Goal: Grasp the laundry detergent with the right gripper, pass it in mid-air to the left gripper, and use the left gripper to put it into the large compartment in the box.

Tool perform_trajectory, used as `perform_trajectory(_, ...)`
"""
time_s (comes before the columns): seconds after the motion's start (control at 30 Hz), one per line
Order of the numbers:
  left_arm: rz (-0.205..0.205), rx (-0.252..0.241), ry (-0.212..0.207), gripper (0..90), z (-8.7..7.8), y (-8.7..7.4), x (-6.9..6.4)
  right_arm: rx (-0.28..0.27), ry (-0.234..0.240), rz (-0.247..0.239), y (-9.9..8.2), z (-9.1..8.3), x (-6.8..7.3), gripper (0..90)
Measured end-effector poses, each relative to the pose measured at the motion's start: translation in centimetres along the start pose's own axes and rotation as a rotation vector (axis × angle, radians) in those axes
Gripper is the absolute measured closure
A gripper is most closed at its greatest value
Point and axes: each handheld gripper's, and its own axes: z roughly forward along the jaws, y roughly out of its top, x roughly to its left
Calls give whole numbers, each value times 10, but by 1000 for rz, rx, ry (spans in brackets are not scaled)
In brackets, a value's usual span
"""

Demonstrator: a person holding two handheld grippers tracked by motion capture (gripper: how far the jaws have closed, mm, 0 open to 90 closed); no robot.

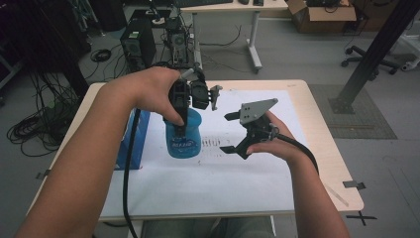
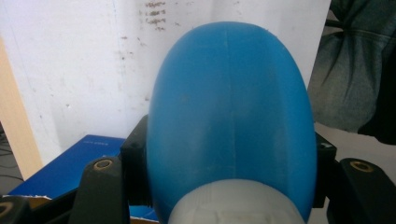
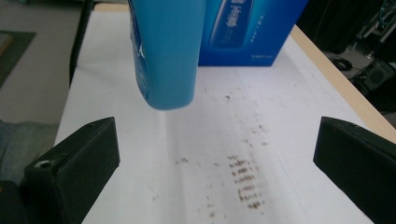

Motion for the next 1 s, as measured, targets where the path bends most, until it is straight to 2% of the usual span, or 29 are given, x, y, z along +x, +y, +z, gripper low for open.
perform_trajectory(0.17,-62,-4,0,383,4,-4,5,35,-13,-4,-2,-8,-2,2)
perform_trajectory(0.33,-107,15,-4,383,5,-7,7,100,-16,-30,-2,-13,-5,7)
perform_trajectory(0.53,-162,-9,-5,382,1,-8,5,175,-14,-62,5,-18,-10,9)
perform_trajectory(0.63,-240,-37,4,382,-3,-9,8,232,-11,-79,6,-19,-12,12)
perform_trajectory(0.7,-290,-57,26,382,-6,-10,10,261,-13,-79,5,-19,-14,13)
perform_trajectory(0.8,-338,-83,57,383,-9,-13,12,283,-15,-77,5,-21,-16,13)
perform_trajectory(0.83,-342,-84,66,383,-11,-13,13,286,-14,-77,4,-21,-17,13)
perform_trajectory(0.93,-411,-107,54,383,-14,-16,15,304,-13,-79,4,-23,-18,14)
perform_trajectory(1.0,-465,-125,30,383,-17,-19,17,322,-10,-81,5,-24,-19,16)
